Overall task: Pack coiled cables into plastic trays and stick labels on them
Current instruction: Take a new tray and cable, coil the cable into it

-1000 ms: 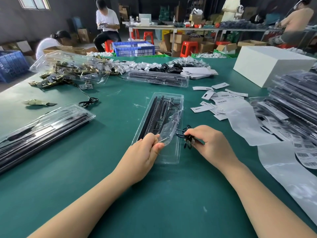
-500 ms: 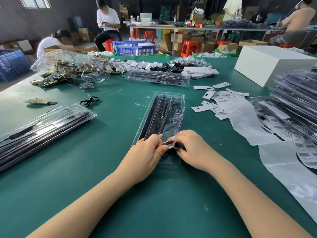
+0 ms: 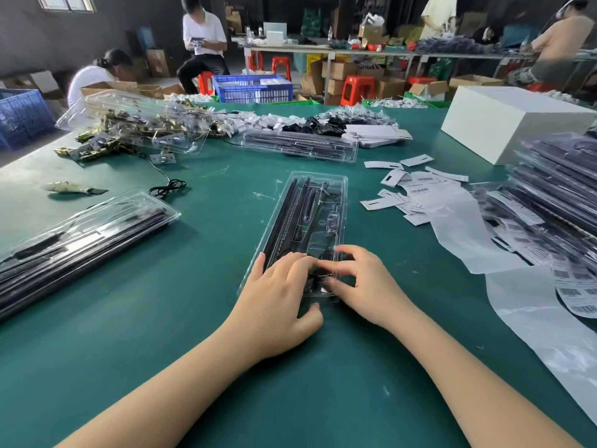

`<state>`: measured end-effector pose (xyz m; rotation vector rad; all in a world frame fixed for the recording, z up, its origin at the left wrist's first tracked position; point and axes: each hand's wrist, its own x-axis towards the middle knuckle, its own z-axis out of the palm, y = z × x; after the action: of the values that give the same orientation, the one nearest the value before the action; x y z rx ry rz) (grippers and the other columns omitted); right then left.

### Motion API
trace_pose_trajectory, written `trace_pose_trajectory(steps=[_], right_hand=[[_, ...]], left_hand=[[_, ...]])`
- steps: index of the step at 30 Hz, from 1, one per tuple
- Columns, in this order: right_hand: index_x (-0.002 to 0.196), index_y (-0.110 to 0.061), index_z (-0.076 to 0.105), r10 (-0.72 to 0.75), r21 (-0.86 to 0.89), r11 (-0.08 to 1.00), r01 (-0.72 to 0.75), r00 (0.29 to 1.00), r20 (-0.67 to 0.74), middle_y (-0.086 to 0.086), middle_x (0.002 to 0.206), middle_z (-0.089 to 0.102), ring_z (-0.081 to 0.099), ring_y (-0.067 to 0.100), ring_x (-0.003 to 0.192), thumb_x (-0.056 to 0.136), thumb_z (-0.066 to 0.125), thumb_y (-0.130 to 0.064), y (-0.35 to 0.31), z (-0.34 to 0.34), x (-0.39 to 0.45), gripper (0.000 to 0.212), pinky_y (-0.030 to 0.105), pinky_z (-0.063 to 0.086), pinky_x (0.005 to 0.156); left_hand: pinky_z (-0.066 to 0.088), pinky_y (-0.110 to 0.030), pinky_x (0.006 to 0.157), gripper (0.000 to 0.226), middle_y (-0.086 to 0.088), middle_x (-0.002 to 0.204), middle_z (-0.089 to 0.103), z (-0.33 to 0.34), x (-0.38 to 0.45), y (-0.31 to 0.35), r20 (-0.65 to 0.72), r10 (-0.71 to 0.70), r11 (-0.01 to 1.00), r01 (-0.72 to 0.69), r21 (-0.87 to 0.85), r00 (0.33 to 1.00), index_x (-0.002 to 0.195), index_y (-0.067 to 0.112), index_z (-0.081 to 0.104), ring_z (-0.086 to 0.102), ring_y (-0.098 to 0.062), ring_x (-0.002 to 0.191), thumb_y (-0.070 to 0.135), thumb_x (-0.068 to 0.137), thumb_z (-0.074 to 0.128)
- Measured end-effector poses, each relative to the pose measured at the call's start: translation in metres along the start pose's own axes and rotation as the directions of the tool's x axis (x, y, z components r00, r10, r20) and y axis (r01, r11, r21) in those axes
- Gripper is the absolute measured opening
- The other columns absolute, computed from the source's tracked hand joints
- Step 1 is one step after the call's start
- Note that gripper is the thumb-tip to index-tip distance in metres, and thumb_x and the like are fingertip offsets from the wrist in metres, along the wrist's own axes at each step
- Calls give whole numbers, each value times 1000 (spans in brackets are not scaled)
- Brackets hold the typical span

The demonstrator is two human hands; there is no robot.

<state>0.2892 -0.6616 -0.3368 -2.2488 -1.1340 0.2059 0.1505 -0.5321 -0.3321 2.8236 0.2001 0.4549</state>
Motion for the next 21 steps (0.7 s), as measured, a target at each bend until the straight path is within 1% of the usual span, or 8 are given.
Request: trace_pose_trajectory(steps=[3,6,8,11,13,15,17,21], right_hand=[[125,-44,60,0,15,1000,0,1000,-1,-9,146,44,33,17,136,92,63,-34,0,0,0,35,41,24,114],[125,-45,60,21,-42,999,-20,1000,12,-10,147,43,32,17,136,93,60,-37,2,3,3,33,42,24,113],[127,-47,58,23,-77,997,-20,999,35,-11,148,42,31,17,136,94,57,-39,3,5,4,34,40,24,113],[128,-50,56,28,-89,996,-26,999,29,-13,148,42,31,16,135,94,55,-40,6,7,6,35,37,23,111],[126,-51,56,33,-79,996,-32,999,17,-15,147,42,31,14,134,94,56,-41,6,9,7,34,35,23,110],[125,-52,57,34,-73,997,-34,999,4,-15,146,43,32,13,134,93,56,-41,6,9,7,34,35,23,109],[124,-52,58,36,-74,997,-38,999,-25,-15,145,45,34,13,133,93,57,-40,6,11,8,34,34,25,108],[127,-57,52,33,-171,984,-43,998,-56,-17,145,43,33,15,132,95,50,-45,0,18,9,35,33,25,103]], left_hand=[[38,-46,107,55,4,118,58,-6,-2,3,-91,75,990,-63,126,993,118,18,60,57,-15,110,54,77,57],[57,-35,75,25,-1,90,65,-8,-7,9,-265,209,973,-172,155,941,87,12,68,65,-23,80,36,83,62],[56,-31,57,19,0,83,67,-10,-13,15,-323,199,974,-152,166,925,85,12,71,66,-21,70,25,86,58],[52,-30,45,9,1,78,67,-7,-22,26,-317,214,964,-148,219,924,83,14,73,66,-21,65,12,74,72],[53,-30,49,8,2,74,66,-3,-26,36,-262,251,953,-190,235,932,76,16,71,66,-19,65,17,79,64],[58,-30,63,16,1,85,71,3,-28,43,-198,237,941,-175,289,951,84,13,75,70,-19,78,25,82,65],[58,-32,77,38,-9,99,74,8,-28,49,-123,134,922,-78,380,983,99,4,76,71,-22,95,35,76,75],[57,-43,84,69,-22,113,68,11,-31,49,-27,-97,906,99,412,995,108,-1,71,66,-34,106,53,65,79]])
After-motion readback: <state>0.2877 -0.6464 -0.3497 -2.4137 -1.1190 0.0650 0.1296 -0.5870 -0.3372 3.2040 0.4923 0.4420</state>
